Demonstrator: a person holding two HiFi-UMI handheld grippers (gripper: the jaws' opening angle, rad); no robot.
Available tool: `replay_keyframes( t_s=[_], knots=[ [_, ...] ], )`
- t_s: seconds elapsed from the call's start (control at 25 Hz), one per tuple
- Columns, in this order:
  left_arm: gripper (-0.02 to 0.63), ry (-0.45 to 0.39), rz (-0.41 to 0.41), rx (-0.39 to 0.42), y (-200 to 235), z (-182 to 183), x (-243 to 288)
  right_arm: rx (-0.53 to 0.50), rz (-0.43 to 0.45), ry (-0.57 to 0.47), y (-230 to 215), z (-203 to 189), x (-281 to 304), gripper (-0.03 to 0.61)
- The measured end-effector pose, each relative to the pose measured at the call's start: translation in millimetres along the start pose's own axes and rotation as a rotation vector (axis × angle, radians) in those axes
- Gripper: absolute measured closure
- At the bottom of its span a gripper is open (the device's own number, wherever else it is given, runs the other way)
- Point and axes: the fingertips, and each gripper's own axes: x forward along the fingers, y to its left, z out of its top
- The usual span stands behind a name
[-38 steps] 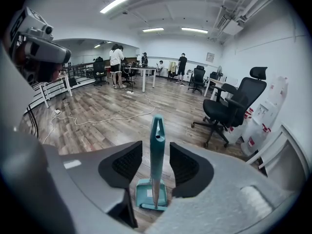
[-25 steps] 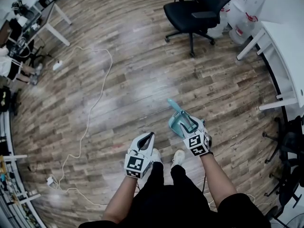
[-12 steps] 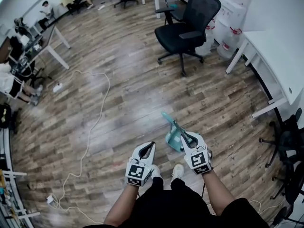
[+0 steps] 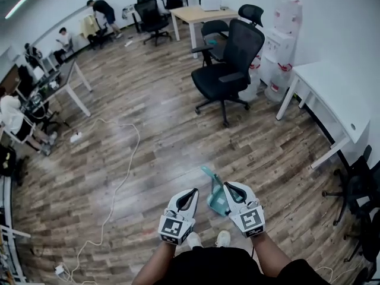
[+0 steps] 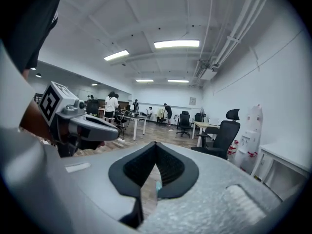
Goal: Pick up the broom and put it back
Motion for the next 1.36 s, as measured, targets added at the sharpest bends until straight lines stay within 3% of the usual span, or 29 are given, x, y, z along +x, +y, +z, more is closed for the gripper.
replay_keyframes(
  t_s=[0.32, 0.72, 1.04, 1.36],
  knots=[
    [0.594, -0.114, -0.015, 0.063, -3, 53, -10, 0.008, -0.062, -0.131, -8, 65, -15, 0.577],
    [0.594, -0.16, -0.009, 0.084, -6, 72, -23, 0.003, -0.108, -0.176, -7, 86, -27, 0.577],
    [0.594, -0.181, 0.005, 0.093, 0, 78, -27, -0.127, -0.074, -0.218, 4, 101, -28, 0.577],
    [0.594, -0.197, 0.0, 0.103, -4, 87, -25, -0.126, -0.086, -0.212, -1, 100, -29, 0.577]
  ],
)
